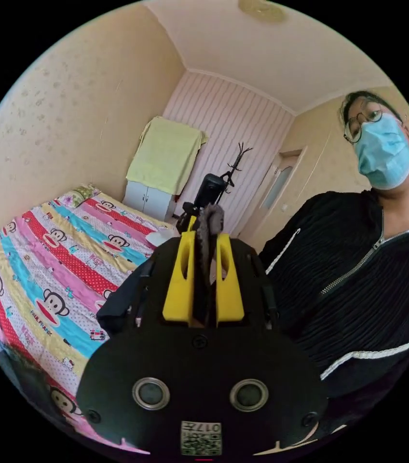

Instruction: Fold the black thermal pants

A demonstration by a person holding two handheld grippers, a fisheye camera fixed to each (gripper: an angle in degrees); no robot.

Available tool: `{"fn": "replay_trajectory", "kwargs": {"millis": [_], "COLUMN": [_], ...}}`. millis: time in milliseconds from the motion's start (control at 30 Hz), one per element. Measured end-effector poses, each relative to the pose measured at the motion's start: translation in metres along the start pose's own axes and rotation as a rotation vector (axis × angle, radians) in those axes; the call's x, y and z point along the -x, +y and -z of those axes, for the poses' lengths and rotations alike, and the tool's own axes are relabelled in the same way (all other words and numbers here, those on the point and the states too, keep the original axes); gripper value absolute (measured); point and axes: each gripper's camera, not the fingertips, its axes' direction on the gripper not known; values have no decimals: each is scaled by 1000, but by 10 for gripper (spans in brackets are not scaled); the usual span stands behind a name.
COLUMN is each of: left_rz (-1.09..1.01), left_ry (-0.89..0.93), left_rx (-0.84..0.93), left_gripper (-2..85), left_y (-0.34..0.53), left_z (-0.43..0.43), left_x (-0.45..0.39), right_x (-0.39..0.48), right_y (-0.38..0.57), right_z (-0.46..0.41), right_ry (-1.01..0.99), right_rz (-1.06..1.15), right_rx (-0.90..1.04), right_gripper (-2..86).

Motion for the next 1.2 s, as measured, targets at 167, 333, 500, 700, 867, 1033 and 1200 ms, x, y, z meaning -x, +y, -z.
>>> {"fn": "replay_trajectory", "kwargs": {"millis": [167, 333, 500, 700, 867, 1033, 1200], "left_rz": [-56, 50, 123, 130, 46, -26, 31], "left_ry": [149, 34, -66, -193, -141, -108, -14], "left_rx": [-439, -511, -356, -460, -711, -817, -849], "left_gripper": [65, 100, 153, 227, 220, 181, 40], "left_y": [62, 119, 135, 147, 145, 103, 75], "left_z": [115, 173, 147, 138, 175, 208, 225], "left_x": [5, -14, -25, -40, -55, -70, -71], "right_x": [7, 27, 49, 71, 96, 111, 125], "right_y": [17, 6, -67, -161, -221, -247, -250], "right_z": [25, 59, 65, 63, 52, 33, 24], "right_ry": [253, 391, 570, 603, 557, 524, 558], "right_rz": [-251, -339, -255, -125, -52, -37, -53], "right_rx": [-277, -563, -586, -655, -672, -660, -652], "right_gripper": [53, 54, 52, 51, 54, 54, 53]}}
